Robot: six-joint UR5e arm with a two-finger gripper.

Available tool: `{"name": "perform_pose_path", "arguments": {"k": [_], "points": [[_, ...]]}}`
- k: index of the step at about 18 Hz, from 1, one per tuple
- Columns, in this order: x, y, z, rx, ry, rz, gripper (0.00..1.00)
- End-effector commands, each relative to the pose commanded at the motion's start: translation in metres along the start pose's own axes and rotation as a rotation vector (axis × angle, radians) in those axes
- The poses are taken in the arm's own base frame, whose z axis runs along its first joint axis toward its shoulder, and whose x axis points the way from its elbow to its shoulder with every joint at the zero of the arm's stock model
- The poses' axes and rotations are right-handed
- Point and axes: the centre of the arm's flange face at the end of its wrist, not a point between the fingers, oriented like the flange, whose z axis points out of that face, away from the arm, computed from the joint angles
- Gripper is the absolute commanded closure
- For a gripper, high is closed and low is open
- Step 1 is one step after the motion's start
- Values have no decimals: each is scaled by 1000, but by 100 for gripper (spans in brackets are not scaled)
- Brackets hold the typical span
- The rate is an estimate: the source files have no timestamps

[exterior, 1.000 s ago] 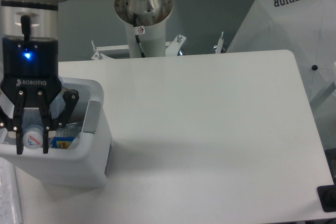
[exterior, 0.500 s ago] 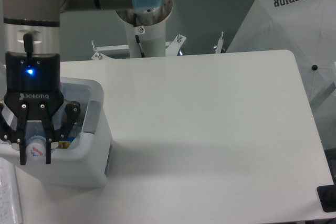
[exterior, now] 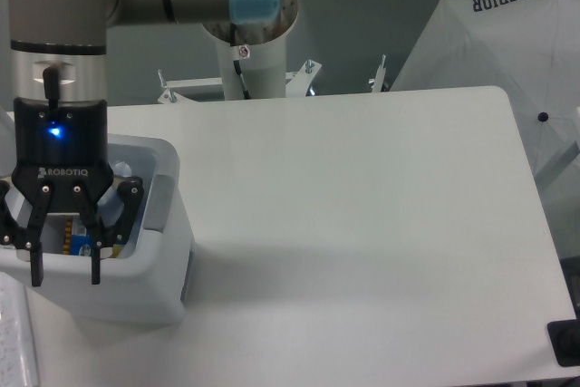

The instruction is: Place the trash in the trash can

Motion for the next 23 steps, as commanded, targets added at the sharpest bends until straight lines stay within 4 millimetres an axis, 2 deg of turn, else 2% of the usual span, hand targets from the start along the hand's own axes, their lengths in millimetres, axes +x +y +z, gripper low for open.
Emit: {"name": "perform_pose_path", "arguments": {"k": [2,4,8,10,12,15,17,23], "points": [[-29,-10,-9,18,-31,12,0],[-76,-20,-13,23,-88,55,0],[-183,-6,9,-54,-187,86,0],[-222,8,19,-114,-234,169,0],[-271,25,24,-193,-324,241,0],[-301,48,31,-311,-409,379,0],[-312,59,31,-363,-439,441,0],[-328,61,1,-361,-467,445,0]]}}
